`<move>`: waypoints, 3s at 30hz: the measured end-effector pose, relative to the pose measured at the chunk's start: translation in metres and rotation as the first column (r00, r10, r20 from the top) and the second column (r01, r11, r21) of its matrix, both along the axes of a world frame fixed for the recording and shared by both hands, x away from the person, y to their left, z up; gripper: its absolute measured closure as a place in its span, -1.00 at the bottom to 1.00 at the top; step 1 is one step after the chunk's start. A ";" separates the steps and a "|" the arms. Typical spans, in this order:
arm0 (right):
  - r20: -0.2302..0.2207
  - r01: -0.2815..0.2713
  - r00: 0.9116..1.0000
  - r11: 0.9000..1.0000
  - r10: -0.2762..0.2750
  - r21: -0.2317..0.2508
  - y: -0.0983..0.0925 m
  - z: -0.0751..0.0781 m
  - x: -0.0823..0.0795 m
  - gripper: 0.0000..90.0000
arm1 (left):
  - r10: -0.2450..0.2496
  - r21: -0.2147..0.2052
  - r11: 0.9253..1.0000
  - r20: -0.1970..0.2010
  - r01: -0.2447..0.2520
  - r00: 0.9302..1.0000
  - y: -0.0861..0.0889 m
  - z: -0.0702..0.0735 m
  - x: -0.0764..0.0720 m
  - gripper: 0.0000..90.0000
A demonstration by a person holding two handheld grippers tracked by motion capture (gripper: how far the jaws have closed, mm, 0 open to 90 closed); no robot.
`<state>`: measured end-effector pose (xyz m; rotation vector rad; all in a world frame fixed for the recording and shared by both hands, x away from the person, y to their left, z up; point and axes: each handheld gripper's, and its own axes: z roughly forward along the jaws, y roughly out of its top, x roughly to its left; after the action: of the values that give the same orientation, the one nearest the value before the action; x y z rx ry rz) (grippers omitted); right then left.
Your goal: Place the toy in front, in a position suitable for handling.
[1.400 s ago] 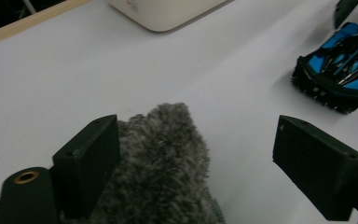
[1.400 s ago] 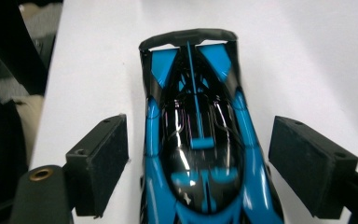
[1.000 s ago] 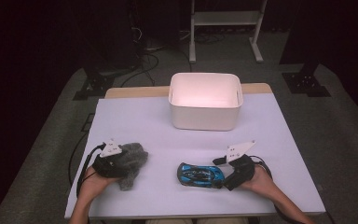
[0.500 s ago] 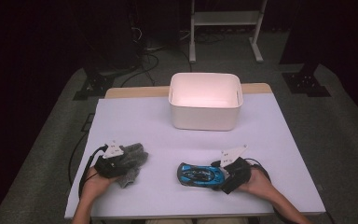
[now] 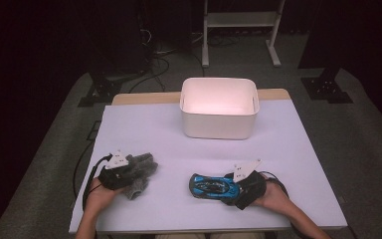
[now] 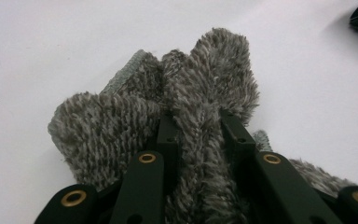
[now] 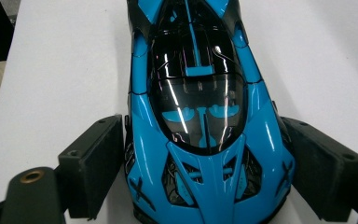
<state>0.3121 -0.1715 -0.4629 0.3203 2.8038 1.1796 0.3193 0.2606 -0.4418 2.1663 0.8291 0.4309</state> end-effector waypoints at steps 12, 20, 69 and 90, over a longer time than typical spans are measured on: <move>0.003 -0.040 0.999 0.999 0.040 0.027 -0.006 -0.001 0.005 -0.53 | -0.148 -0.051 0.987 0.029 0.150 0.988 -0.035 0.025 -0.004 0.63; 0.005 -0.056 0.998 0.998 0.055 0.028 -0.006 -0.001 0.006 -0.51 | -0.385 0.024 0.923 0.034 0.384 0.922 -0.104 0.039 -0.007 0.63; 0.005 -0.076 0.997 0.997 0.076 0.019 -0.006 0.000 0.007 -0.48 | -0.635 0.052 0.762 -0.140 0.646 0.760 -0.211 0.028 0.019 0.46; 0.004 -0.168 0.986 0.985 0.169 -0.042 0.015 0.006 0.019 -0.46 | -0.550 0.166 0.799 -0.188 0.578 0.814 -0.139 0.041 0.004 0.68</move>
<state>0.3309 -0.1569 -0.4572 0.0763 2.8926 1.1488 0.3233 0.1217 -0.4009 2.5307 0.1618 0.0692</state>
